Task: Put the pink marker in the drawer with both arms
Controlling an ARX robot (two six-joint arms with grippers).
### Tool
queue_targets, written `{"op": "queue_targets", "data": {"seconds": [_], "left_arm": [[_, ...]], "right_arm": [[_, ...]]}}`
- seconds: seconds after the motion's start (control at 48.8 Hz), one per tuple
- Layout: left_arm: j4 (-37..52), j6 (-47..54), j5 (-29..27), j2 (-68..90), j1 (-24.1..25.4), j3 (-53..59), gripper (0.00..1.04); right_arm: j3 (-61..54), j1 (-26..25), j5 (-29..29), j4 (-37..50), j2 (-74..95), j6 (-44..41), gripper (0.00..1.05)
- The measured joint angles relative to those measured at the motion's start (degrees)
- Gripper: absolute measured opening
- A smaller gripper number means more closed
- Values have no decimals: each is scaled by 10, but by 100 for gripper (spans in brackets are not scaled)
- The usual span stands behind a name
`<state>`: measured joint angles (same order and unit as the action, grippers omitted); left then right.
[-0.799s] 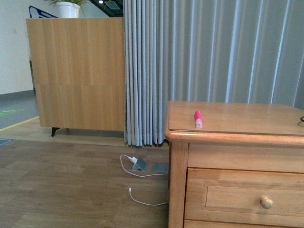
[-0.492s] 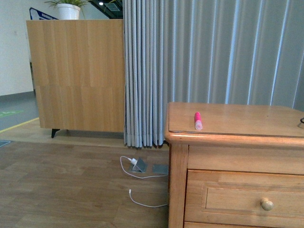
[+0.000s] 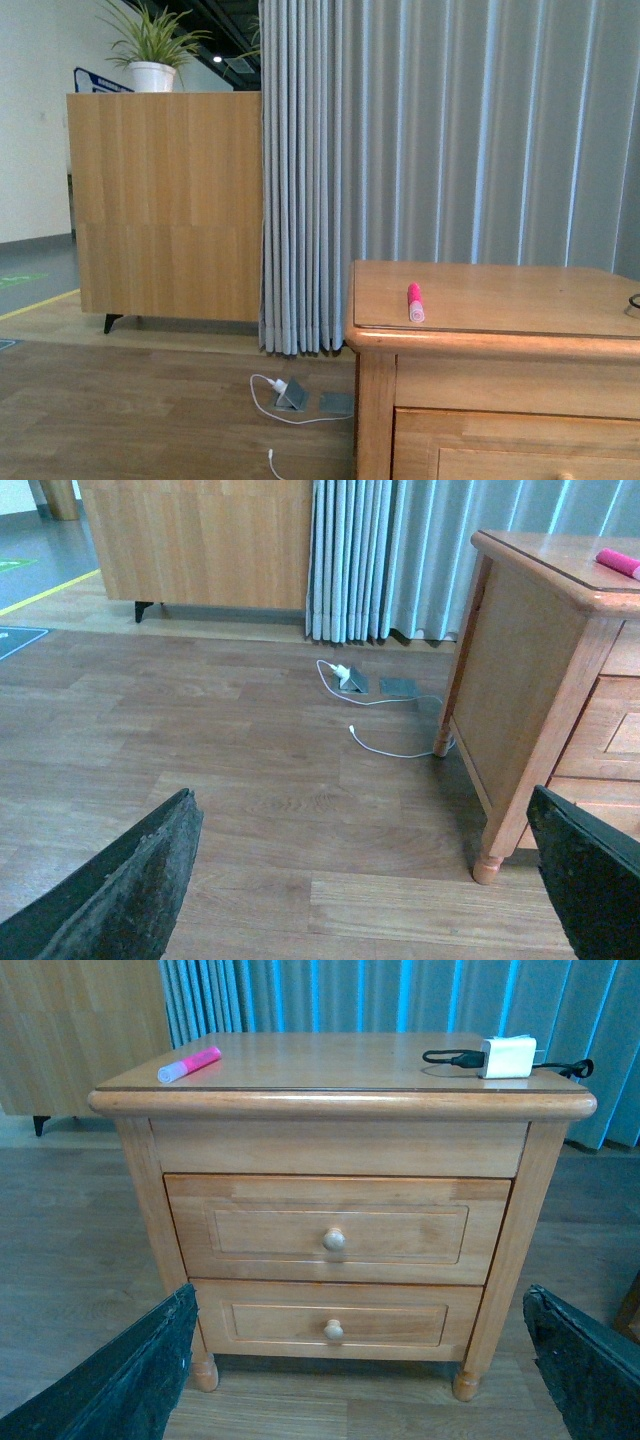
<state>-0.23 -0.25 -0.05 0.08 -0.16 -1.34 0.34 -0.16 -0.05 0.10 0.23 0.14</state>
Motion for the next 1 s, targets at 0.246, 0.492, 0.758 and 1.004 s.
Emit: {"op": "queue_targets", "data": {"seconds": [0.246, 0.492, 0.758, 1.004], "left_arm": [[0, 0, 0, 0, 0, 0, 99], [0, 0, 0, 0, 0, 0, 99], [0, 0, 0, 0, 0, 0, 99], [0, 0, 0, 0, 0, 0, 99]], "right_arm": [[0, 0, 0, 0, 0, 0, 96], [49, 19, -34, -94, 117, 68, 96], [128, 44, -78, 218, 548, 83, 96], [240, 82, -32, 393, 841, 75, 96]]}}
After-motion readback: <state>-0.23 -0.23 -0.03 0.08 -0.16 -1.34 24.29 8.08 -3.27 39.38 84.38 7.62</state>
